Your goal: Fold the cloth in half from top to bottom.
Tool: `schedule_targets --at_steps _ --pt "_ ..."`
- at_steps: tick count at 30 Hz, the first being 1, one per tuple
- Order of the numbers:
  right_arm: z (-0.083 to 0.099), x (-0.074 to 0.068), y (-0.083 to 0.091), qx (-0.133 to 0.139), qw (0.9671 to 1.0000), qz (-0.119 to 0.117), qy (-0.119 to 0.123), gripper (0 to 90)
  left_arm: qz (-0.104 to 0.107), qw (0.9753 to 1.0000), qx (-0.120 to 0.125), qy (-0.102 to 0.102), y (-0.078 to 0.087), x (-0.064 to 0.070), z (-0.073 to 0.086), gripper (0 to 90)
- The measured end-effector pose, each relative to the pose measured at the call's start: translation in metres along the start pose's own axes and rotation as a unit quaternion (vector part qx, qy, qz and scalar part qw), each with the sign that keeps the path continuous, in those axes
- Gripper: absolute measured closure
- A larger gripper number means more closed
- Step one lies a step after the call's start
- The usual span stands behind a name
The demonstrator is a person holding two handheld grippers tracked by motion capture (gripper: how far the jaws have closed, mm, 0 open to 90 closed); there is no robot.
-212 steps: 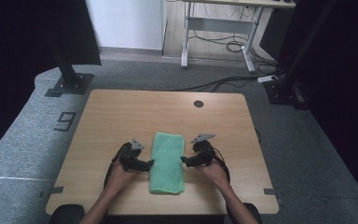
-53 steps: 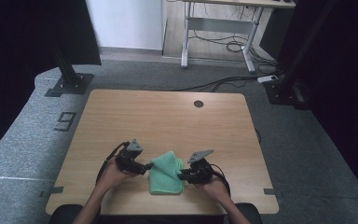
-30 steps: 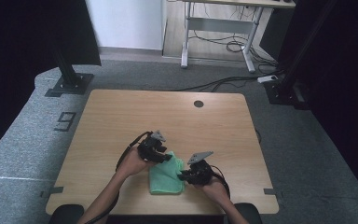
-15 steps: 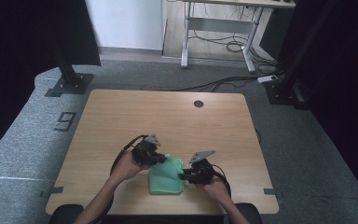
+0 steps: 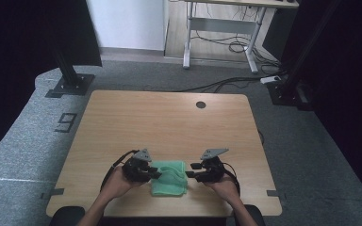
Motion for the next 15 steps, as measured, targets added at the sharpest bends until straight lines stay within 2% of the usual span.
schedule_targets --at_steps 4,8,12,15 --pt "-0.002 0.002 0.0 0.004 0.9999 0.012 -0.005 48.3 -0.015 0.9998 -0.005 -0.008 0.009 0.005 0.007 53.2" --pt "-0.006 0.002 -0.001 0.012 0.9997 0.022 -0.003 41.3 -0.025 0.9997 -0.002 -0.006 0.021 0.001 0.012 37.8" --pt "-0.009 0.001 -0.008 0.013 0.9994 0.032 -0.005 31.8 -0.043 0.9989 0.01 0.013 0.028 -0.01 0.012 29.6" --pt "-0.009 -0.001 -0.017 0.004 0.9992 0.039 -0.002 27.2 -0.062 0.9973 0.015 0.035 0.022 -0.02 0.009 24.7"
Point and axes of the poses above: each handheld gripper's, and its own axes: y roughly backward along the jaws, z roughly out of its underside, x roughly to its right, the point moved 6 cm from there along -y, roughly forward along the jaws, and after that the axes turned 14 degrees about -y, right-handed, at the moved point
